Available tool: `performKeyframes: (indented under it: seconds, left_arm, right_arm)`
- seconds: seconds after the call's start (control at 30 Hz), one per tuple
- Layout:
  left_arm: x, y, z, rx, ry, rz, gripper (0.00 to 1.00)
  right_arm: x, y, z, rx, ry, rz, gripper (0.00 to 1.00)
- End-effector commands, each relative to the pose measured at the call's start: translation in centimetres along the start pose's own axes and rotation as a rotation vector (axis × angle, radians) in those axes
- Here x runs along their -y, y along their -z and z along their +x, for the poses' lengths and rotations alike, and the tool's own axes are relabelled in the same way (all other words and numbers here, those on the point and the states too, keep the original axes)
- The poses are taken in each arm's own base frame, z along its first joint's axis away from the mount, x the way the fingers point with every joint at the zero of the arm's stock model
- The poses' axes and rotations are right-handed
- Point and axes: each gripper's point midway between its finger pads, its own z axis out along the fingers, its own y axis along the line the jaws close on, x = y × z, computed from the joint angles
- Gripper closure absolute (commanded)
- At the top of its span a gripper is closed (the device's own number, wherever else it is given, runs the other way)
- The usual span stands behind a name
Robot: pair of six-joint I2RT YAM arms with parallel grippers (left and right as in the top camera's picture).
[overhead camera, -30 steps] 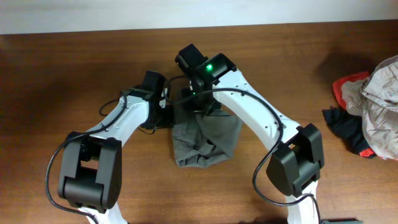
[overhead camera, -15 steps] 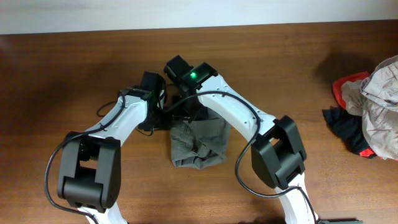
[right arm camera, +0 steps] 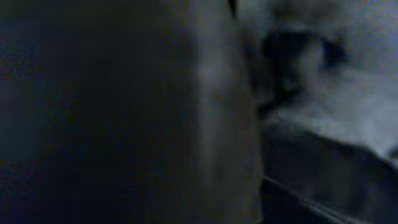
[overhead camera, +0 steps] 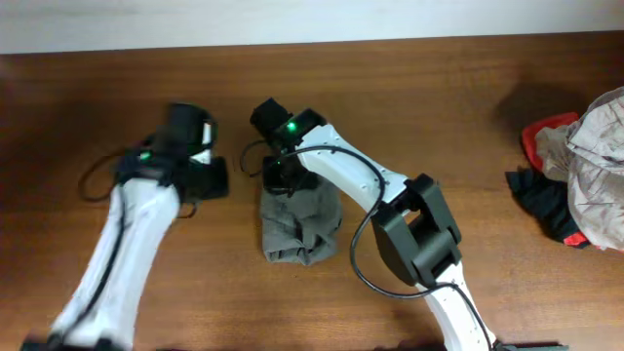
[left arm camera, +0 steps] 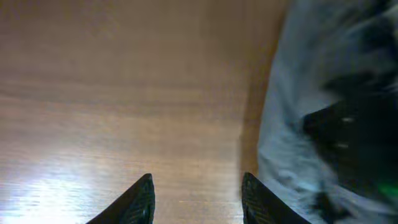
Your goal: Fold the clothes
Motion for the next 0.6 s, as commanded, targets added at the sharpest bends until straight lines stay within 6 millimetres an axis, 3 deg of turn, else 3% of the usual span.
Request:
performKeyframes:
  seconds: [0.0, 0.17, 0.27, 0.43, 0.57]
  left_arm:
    - [-0.4, 5.9, -1.5, 0.184, 0.000, 0.019, 0.54]
    - [-0.5, 8.4, -1.5, 0.254, 0.004, 0.036, 0.54]
    - [-0.5, 8.5, -1.5, 0.257, 0.004, 0.037, 0.55]
    - [-0.5, 8.5, -1.5, 0.255, 0.004, 0.037, 0.55]
    - [-0.5, 8.5, -1.5, 0.256, 0.004, 0.037, 0.54]
  right_arm:
    - [0.4, -3.4, 0.8, -0.015, 0.024, 0.087, 0.96]
    - [1.6, -2.4, 0.4, 0.027, 0.027, 0.161, 0.96]
    - [2.0, -0.7, 0.1, 0.064, 0.031, 0.191, 0.93]
    - [1.4, 2.5, 0.0, 0.107, 0.082, 0.175, 0.77]
    - [1.0, 4.2, 0.0, 0.134, 0.086, 0.155, 0.76]
